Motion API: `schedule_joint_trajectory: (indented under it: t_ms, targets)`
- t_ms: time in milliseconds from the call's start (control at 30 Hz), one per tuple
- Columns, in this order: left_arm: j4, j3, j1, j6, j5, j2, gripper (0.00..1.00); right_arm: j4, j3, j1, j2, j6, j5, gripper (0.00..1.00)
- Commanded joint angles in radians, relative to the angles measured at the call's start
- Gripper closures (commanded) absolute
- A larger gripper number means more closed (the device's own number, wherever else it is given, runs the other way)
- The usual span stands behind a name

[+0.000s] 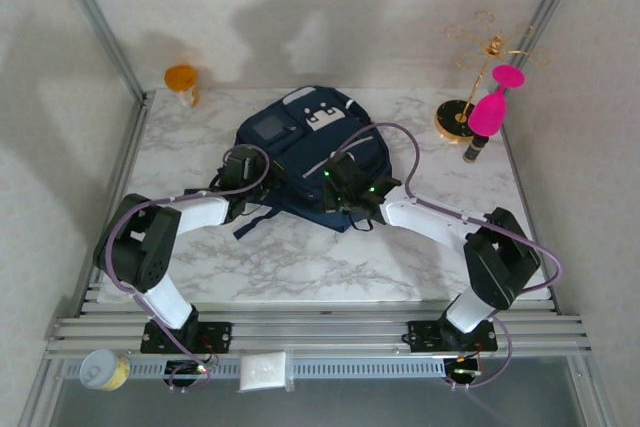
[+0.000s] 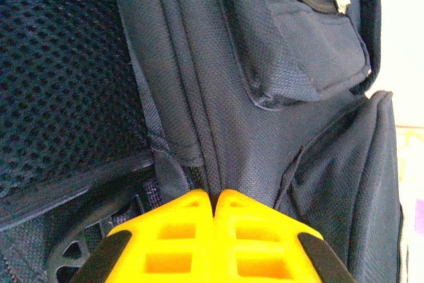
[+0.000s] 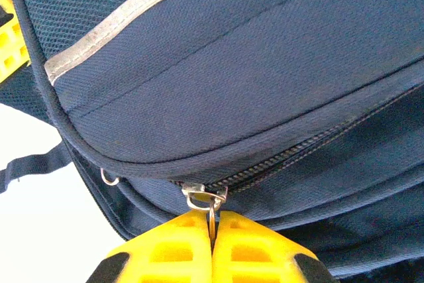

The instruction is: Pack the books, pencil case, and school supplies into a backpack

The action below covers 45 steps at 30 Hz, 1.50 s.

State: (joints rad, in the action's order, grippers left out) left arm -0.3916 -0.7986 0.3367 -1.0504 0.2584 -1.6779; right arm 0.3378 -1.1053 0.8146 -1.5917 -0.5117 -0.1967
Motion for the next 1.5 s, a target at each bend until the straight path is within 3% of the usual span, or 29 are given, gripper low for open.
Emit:
schedule_joint_trajectory:
  t_ms: [0, 33, 100, 200, 300, 400, 667, 800, 1033, 1167, 1367, 1467]
  targets:
    - [0.042, -0.043, -0.102, 0.103, -0.1, 0.009, 1.0, 0.132, 0.007, 0.001, 0.033, 0.079, -0.032, 1.0]
    - [0.039, -0.041, -0.094, 0.09, -0.058, 0.025, 0.97, 0.11, -0.01, 0.023, 0.021, 0.093, -0.012, 1.0]
    - [0.013, -0.011, -0.071, 0.047, 0.002, 0.082, 0.75, 0.064, -0.03, 0.047, 0.005, 0.1, 0.017, 1.0]
    - [0.051, 0.038, 0.006, -0.028, -0.039, 0.199, 0.62, 0.03, -0.051, 0.048, -0.011, 0.096, 0.056, 1.0]
    - [0.097, 0.076, 0.092, -0.145, -0.087, 0.254, 0.58, 0.013, -0.047, 0.046, -0.013, 0.103, 0.055, 1.0]
    - [-0.02, 0.108, 0.172, -0.264, -0.09, 0.245, 0.55, 0.003, -0.036, 0.046, -0.013, 0.114, 0.051, 1.0]
    - [0.001, 0.02, 0.295, -0.396, -0.175, 0.122, 0.55, -0.028, -0.022, 0.046, -0.016, 0.12, 0.046, 1.0]
    - [0.024, -0.019, 0.314, -0.449, -0.19, 0.072, 0.62, -0.02, -0.033, 0.047, -0.025, 0.124, 0.036, 1.0]
    - [0.06, 0.105, 0.351, -0.527, -0.313, 0.194, 0.55, -0.022, -0.031, 0.041, -0.034, 0.108, 0.016, 1.0]
    - [0.039, 0.063, 0.354, -0.501, -0.283, 0.161, 0.54, -0.041, -0.027, 0.041, -0.036, 0.105, 0.032, 1.0]
    - [0.058, -0.053, 0.354, -0.453, -0.311, 0.082, 0.65, -0.061, -0.01, 0.04, -0.024, 0.11, 0.035, 1.0]
    - [0.11, -0.077, 0.346, -0.427, -0.337, 0.065, 0.76, -0.053, -0.005, 0.04, -0.017, 0.114, 0.017, 1.0]
